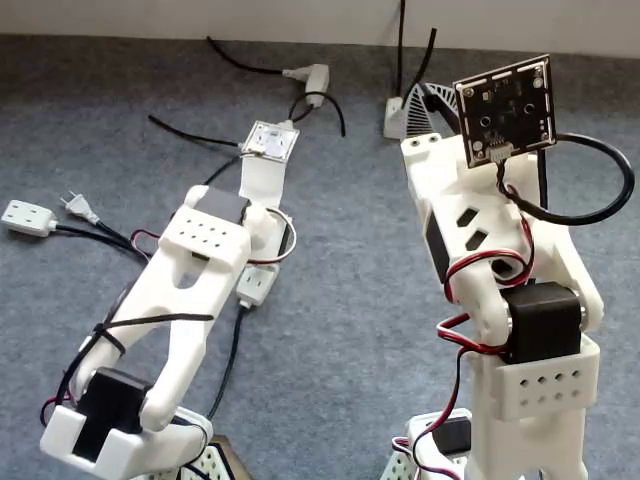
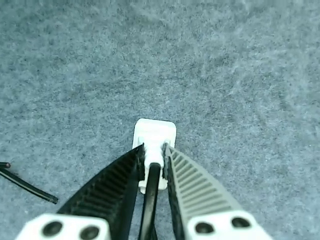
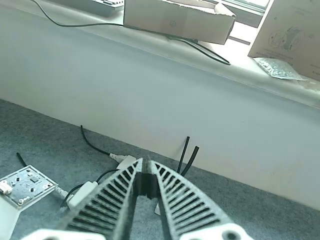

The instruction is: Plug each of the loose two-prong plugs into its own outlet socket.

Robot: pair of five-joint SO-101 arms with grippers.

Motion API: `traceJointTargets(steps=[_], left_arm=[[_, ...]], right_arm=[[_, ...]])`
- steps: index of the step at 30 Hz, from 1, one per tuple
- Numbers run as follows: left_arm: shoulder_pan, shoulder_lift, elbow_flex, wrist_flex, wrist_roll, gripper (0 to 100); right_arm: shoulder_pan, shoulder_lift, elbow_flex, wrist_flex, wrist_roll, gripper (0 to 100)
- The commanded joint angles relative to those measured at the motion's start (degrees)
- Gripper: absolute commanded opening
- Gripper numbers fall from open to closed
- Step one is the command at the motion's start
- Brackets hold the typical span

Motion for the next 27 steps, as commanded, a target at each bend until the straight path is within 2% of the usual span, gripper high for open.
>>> traceJointTargets(steps=[1, 10, 23, 27], left_arm=[[-0.66, -0.66, 0.22, -0.97, 0.53, 1], [-0.75, -0.04, 1.01, -0.97, 3.52, 1], [-1.27, -0.13, 11.12, -7.74, 5.63, 1], [-1.27, -0.66, 8.04, -5.19, 5.71, 15]], right_arm=[[0.57, -1.19, -1.36, -1.01, 0.18, 0.6], [0.57, -1.19, -1.36, -1.01, 0.18, 0.6], [0.57, -1.63, -1.36, -0.92, 0.18, 0.6], [0.66, -1.63, -1.36, -0.92, 0.18, 0.6]])
